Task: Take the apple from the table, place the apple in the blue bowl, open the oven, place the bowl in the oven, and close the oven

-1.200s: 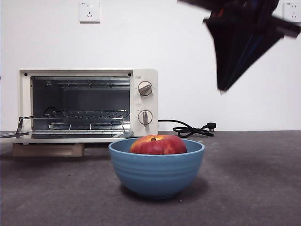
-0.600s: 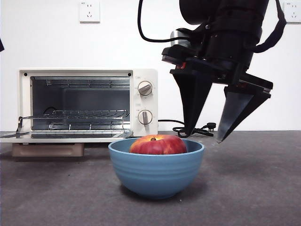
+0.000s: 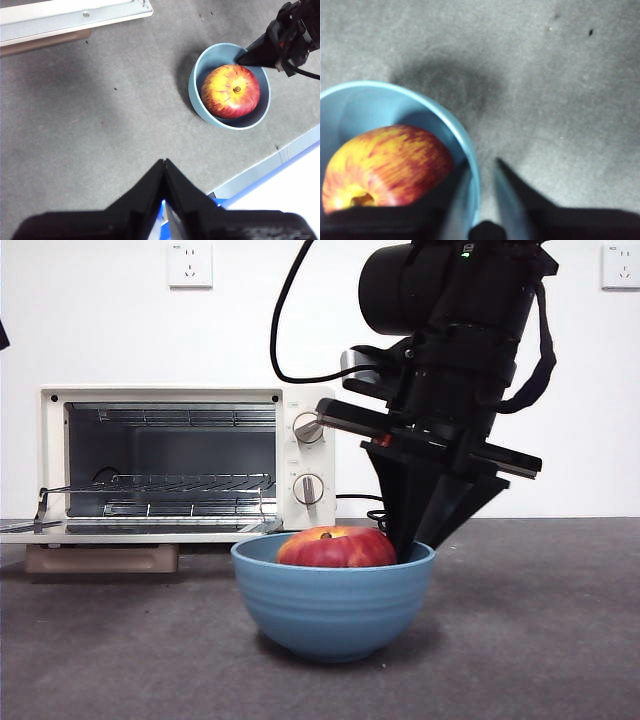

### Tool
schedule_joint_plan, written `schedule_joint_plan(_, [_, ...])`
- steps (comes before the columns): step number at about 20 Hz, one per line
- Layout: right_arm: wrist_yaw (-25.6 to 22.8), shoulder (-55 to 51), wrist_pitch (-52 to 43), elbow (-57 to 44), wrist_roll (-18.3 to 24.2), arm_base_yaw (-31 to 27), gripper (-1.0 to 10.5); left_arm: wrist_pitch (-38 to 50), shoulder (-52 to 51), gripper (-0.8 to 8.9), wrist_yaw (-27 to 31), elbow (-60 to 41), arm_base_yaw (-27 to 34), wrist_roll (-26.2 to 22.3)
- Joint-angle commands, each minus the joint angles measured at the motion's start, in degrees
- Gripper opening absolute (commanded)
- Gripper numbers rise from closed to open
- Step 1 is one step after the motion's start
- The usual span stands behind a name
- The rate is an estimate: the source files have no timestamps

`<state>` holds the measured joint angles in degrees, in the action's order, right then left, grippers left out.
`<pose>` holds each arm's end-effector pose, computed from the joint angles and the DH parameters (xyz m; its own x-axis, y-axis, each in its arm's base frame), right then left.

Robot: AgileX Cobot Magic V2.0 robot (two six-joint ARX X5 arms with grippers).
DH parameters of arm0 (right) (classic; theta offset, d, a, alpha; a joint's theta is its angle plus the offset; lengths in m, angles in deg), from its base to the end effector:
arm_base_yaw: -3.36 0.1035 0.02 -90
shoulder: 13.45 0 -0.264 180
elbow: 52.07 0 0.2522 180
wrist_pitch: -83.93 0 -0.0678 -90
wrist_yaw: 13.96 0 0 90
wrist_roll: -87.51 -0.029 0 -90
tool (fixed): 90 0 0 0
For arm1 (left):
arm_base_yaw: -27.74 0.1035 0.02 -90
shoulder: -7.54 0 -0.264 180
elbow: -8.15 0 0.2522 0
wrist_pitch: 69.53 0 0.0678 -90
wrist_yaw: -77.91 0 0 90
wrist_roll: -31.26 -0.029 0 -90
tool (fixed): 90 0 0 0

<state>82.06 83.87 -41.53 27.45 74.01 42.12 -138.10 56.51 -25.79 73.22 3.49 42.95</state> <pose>0.2500 0.2046 0.1962 0.1696 0.2707 -0.9476 -0.4561 0.8739 0.1680 0.1316 -0.0668 0.2965 0.4423 -0.4590 -0.7705 0.3731 0.8754 -0.3074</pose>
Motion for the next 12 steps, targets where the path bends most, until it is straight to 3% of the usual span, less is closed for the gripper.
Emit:
schedule_joint_plan(1, [-0.3, 0.7, -0.5, -0.5, 0.0, 0.2, -0.1, 0.2, -0.2, -0.05, 0.0, -0.2, -0.2, 0.4])
schedule_joint_plan(6, [-0.5, -1.2, 0.4, 2.4, -2.1, 0.7, -0.1, -0.7, -0.2, -0.05, 0.0, -0.2, -0.2, 0.4])
schedule_joint_plan(12, [-2.2, 1.3, 4.9, 17.7, -3.1, 1.8, -0.1, -3.6, -0.6, -0.05, 0.0, -0.2, -0.2, 0.4])
